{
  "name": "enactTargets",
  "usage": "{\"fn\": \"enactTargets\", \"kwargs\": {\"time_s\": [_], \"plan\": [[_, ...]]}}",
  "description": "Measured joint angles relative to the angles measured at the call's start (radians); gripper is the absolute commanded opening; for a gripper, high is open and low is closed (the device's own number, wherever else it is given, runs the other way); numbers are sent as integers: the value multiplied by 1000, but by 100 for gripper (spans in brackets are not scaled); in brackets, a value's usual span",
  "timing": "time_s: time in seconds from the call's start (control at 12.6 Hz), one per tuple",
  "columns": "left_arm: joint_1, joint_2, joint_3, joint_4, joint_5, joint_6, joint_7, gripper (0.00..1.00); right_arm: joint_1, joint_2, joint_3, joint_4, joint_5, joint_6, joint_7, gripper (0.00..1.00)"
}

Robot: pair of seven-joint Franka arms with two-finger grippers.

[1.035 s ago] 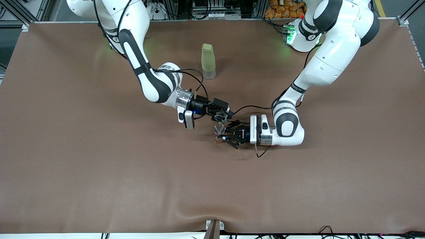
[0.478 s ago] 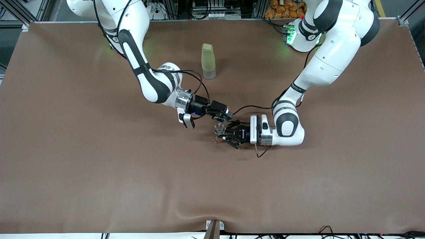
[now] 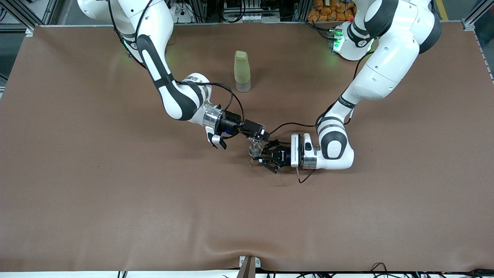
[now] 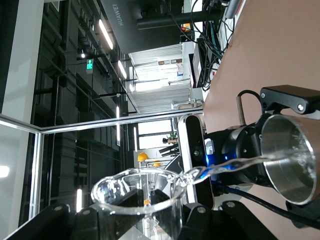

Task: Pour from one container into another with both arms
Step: 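Rotate the glass upright with the right gripper, then carry the glass back with the right gripper while the left gripper returns the jigger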

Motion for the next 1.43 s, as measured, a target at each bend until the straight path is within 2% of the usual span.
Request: {"fn": "enactTargets", "kwargs": {"time_s": [0.32, 0.64, 0.8, 1.12, 1.43], "plan": [[0, -7, 0, 0, 0, 0, 0, 0, -1, 1, 0, 0, 22, 1, 34, 0], [0, -12, -1, -2, 0, 0, 0, 0, 0, 1, 0, 7, 3, 1, 19, 0], [0, -13, -1, -5, 0, 0, 0, 0, 0, 1, 0, 20, -32, 1, -128, 0], [12, -13, -1, -9, 0, -13, 0, 0, -1, -3, -1, 42, -81, 1, -544, 0], [70, -14, 0, -12, 1, -90, 1, 0, -57, -36, -9, 36, -207, 6, -850, 0]]}}
